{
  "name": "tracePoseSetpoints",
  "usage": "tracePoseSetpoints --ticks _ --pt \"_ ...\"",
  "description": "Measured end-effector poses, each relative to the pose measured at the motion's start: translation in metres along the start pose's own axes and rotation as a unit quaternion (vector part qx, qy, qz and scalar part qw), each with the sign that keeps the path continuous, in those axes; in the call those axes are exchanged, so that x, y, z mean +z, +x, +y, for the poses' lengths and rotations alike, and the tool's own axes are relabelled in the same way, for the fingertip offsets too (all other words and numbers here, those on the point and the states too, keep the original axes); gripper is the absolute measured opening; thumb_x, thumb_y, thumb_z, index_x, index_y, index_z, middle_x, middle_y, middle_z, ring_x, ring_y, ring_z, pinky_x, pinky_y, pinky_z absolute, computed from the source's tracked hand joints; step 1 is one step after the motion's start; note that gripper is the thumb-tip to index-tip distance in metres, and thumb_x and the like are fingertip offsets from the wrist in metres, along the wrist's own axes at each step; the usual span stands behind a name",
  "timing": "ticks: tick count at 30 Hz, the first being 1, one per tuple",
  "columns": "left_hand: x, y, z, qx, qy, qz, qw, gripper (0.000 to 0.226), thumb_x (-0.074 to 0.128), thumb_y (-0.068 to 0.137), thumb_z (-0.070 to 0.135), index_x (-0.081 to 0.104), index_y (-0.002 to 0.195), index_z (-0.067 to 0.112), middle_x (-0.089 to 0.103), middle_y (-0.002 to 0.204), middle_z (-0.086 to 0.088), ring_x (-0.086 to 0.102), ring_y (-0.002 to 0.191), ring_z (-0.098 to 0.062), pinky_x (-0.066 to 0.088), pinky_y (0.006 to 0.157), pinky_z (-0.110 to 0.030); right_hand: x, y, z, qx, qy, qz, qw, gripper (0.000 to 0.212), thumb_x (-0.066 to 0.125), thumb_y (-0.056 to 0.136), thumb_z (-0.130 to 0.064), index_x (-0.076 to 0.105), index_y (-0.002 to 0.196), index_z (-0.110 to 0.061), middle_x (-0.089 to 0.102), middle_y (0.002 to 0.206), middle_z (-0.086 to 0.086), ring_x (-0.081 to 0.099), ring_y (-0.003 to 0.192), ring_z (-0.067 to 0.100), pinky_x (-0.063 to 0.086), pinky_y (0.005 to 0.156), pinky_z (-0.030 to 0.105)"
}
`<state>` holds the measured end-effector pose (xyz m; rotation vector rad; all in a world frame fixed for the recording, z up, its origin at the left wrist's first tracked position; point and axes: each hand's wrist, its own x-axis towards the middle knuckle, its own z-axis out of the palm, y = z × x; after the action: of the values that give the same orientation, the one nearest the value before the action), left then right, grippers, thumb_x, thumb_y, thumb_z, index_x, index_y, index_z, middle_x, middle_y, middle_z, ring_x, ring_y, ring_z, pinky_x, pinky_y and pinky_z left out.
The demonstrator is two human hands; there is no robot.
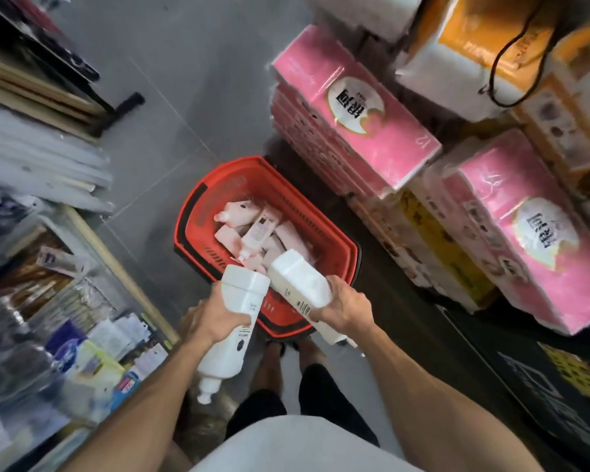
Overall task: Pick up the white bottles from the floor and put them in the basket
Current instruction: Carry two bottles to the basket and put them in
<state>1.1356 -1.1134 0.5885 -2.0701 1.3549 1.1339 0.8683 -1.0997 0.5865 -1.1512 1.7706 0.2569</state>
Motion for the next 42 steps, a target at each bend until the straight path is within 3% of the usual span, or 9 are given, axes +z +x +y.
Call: tracePoseSetpoints --ticks 7,17,21,24,28,33,37,40,42 --pt "0.068 0.142 -0.014 0.009 -0.135 -0.076 0.988 0.084 0.087 0.036 0.062 0.056 0.110 0.039 0.071 0.094 0.013 0.070 0.087 -0.020 0.058 0.084 -0.041 0.033 0.080 0.020 0.075 0.025 -0.019 0.997 0.075 0.079 0.060 -0.053 0.049 0.126 -0.032 0.067 0.115 -0.004 0.065 0.104 0.027 0.054 0.088 0.038" --pt "0.097 0.207 0.032 -0.059 -0.147 -0.113 0.981 0.090 0.069 0.051 0.069 0.043 0.130 0.035 0.064 0.112 0.005 0.064 0.097 -0.027 0.049 0.090 -0.034 0.065 0.202 0.025 0.118 -0.016 -0.048 0.992 0.087 0.078 0.060 -0.056 0.046 0.132 -0.021 0.062 0.120 0.002 0.063 0.105 0.031 0.053 0.087 0.042" --pt "0.120 0.244 0.031 -0.052 -0.119 -0.140 0.982 0.117 0.068 0.054 0.074 0.019 0.154 0.037 0.059 0.132 0.003 0.060 0.115 -0.031 0.048 0.099 -0.039 0.079 0.242 0.023 0.133 -0.031 -0.060 0.989 0.088 0.077 0.060 -0.060 0.044 0.131 -0.019 0.062 0.119 0.005 0.064 0.105 0.034 0.055 0.089 0.046" --pt "0.139 0.265 0.034 -0.041 -0.101 -0.162 0.981 0.102 0.065 0.080 0.060 0.008 0.160 0.035 0.049 0.149 -0.003 0.052 0.129 -0.033 0.044 0.103 -0.037 0.091 0.269 0.026 0.143 -0.032 -0.057 0.988 0.088 0.075 0.065 -0.061 0.043 0.136 -0.020 0.063 0.123 0.006 0.064 0.110 0.034 0.054 0.094 0.047" --pt "0.158 0.288 0.034 -0.067 -0.070 -0.188 0.977 0.108 0.060 0.072 0.066 0.004 0.160 0.036 0.039 0.157 -0.009 0.048 0.133 -0.035 0.042 0.108 -0.043 0.105 0.296 0.030 0.136 -0.054 -0.064 0.987 0.088 0.073 0.074 -0.061 0.034 0.146 -0.028 0.052 0.141 0.007 0.060 0.119 0.036 0.051 0.099 0.046" --pt "0.168 0.287 0.029 -0.070 -0.027 -0.210 0.975 0.091 0.061 0.083 0.060 0.020 0.159 0.029 0.038 0.158 -0.005 0.047 0.135 -0.033 0.044 0.107 -0.041 0.115 0.299 0.037 0.117 -0.061 -0.052 0.990 0.071 0.072 0.084 -0.048 0.042 0.146 -0.030 0.042 0.143 0.008 0.046 0.133 0.037 0.045 0.101 0.047" --pt "0.165 0.277 0.027 -0.059 -0.036 -0.152 0.986 0.062 0.062 0.087 0.044 0.044 0.145 0.028 0.061 0.133 -0.005 0.063 0.110 -0.030 0.054 0.090 -0.039 0.116 0.290 0.039 0.088 -0.091 -0.027 0.992 0.059 0.067 0.090 -0.037 0.046 0.144 -0.028 0.044 0.140 0.007 0.040 0.135 0.035 0.039 0.108 0.050" --pt "0.160 0.265 0.035 -0.010 0.023 -0.127 0.992 0.048 0.060 0.091 0.043 0.052 0.137 0.032 0.069 0.117 -0.003 0.064 0.105 -0.023 0.048 0.081 -0.032 0.114 0.287 0.034 0.048 -0.119 -0.006 0.992 0.048 0.062 0.093 -0.029 0.050 0.139 -0.024 0.046 0.136 0.008 0.041 0.131 0.035 0.036 0.107 0.052" --pt "0.159 0.260 0.040 0.003 0.025 -0.127 0.992 0.043 0.061 0.091 0.042 0.056 0.132 0.032 0.068 0.117 -0.002 0.064 0.106 -0.022 0.049 0.085 -0.032 0.115 0.284 0.027 0.038 -0.113 -0.006 0.993 0.048 0.062 0.091 -0.024 0.052 0.138 -0.021 0.046 0.137 0.009 0.040 0.132 0.036 0.034 0.110 0.054"
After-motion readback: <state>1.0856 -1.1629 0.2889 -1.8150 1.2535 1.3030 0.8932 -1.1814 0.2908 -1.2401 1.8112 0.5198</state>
